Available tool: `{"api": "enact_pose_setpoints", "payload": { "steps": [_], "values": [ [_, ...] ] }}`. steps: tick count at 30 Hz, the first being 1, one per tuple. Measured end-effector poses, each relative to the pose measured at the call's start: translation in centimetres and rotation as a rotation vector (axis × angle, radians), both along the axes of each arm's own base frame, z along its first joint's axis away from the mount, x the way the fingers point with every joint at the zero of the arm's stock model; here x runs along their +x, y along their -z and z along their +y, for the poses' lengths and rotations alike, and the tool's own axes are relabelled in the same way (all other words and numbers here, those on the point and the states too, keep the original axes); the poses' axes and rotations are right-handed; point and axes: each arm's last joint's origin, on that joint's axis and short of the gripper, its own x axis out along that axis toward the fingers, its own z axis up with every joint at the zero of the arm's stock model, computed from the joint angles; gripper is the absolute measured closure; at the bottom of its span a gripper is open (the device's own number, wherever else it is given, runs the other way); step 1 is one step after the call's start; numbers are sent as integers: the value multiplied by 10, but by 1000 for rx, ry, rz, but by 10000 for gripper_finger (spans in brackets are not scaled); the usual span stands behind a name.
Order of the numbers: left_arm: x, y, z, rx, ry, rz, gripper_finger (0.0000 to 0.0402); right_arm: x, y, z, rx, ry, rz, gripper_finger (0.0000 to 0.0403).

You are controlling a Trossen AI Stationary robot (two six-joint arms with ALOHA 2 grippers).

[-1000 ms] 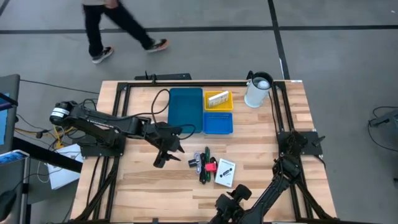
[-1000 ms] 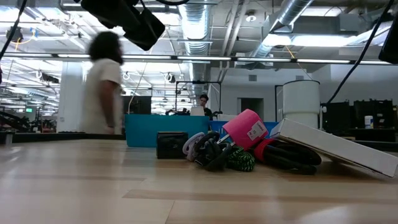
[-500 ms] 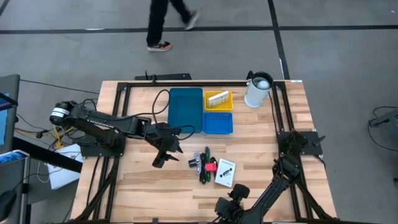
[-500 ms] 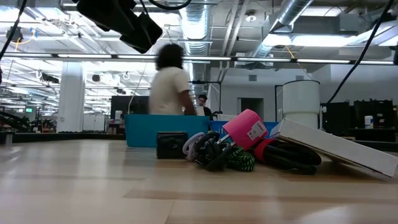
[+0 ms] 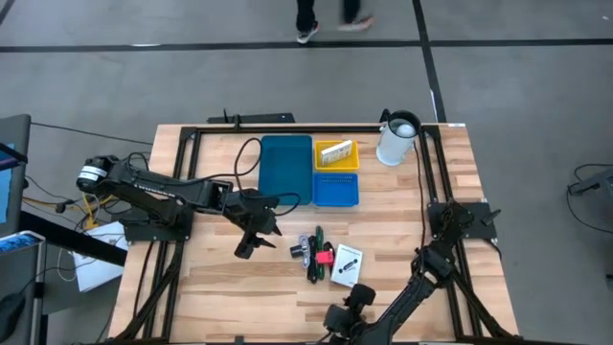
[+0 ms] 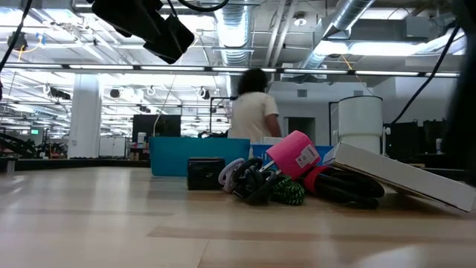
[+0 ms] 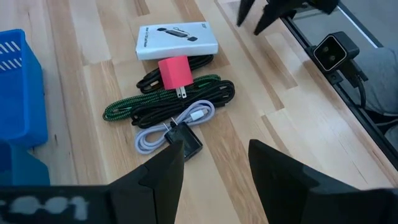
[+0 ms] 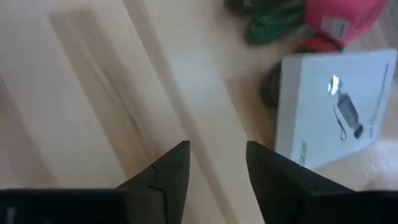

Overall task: Pick and place items into bin
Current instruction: Put the card reader box into the yellow bin

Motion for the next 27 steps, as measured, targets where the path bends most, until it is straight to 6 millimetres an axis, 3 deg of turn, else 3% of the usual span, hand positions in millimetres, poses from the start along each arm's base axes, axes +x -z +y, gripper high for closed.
{"api": "enact_pose_setpoints", "payload": {
  "steps": [10,16,21,27],
  "values": [
    [0,0,0,0,0,-3,233,14,3,-2,133,-64,77,283],
    [0,0,0,0,0,1,233,20,3,-12,116,-36,101,299],
    [0,0,0,-1,-1,2,233,5,-2,-18,-53,18,105,320],
    [0,1,0,-5,-6,10,233,-4,-6,-6,-102,-88,67,356]
  ]
}}
